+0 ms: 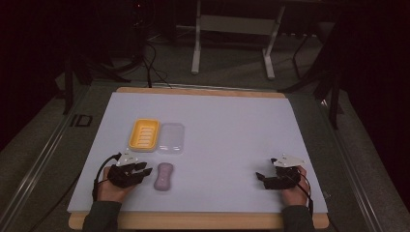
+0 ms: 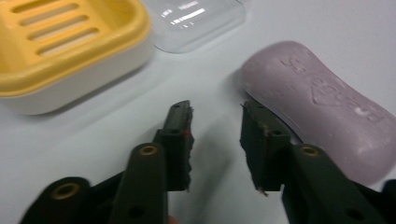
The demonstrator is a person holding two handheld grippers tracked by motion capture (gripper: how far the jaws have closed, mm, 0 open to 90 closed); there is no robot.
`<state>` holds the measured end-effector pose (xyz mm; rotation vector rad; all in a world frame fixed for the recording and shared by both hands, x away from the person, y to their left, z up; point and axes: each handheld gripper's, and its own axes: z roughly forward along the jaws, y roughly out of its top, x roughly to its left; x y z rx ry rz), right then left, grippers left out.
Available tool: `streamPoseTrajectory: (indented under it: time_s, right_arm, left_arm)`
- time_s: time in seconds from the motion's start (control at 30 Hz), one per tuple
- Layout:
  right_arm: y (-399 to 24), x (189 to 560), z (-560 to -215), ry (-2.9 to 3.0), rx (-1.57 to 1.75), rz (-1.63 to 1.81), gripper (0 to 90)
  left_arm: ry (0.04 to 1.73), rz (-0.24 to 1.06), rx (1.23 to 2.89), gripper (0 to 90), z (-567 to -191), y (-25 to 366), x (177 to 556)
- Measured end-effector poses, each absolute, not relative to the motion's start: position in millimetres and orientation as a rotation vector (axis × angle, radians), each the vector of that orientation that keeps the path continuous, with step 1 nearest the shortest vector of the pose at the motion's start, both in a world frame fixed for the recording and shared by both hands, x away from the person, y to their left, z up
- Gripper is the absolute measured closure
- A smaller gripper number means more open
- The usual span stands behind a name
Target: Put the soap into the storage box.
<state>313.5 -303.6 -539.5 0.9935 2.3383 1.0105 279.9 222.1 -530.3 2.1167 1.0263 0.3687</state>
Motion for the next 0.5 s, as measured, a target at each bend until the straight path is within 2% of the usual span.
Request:
streamPoseTrajectory:
  time_s: [0.23,0.3,0.5]
  right_arm:
    - [-303.3,314.0,-539.8,2.346,0.990,1.005,14.4]
    - [-303.1,314.1,-539.8,2.346,0.993,1.003,14.4]
    - [-303.2,314.1,-539.8,2.347,0.990,1.003,14.5]
  left_arm:
    - [0.970,0.339,2.173,75.3,-532.0,214.8,275.5]
    - [0.961,0.329,2.170,81.8,-532.3,214.4,274.9]
    - [0.928,0.308,2.189,88.2,-532.1,213.5,270.1]
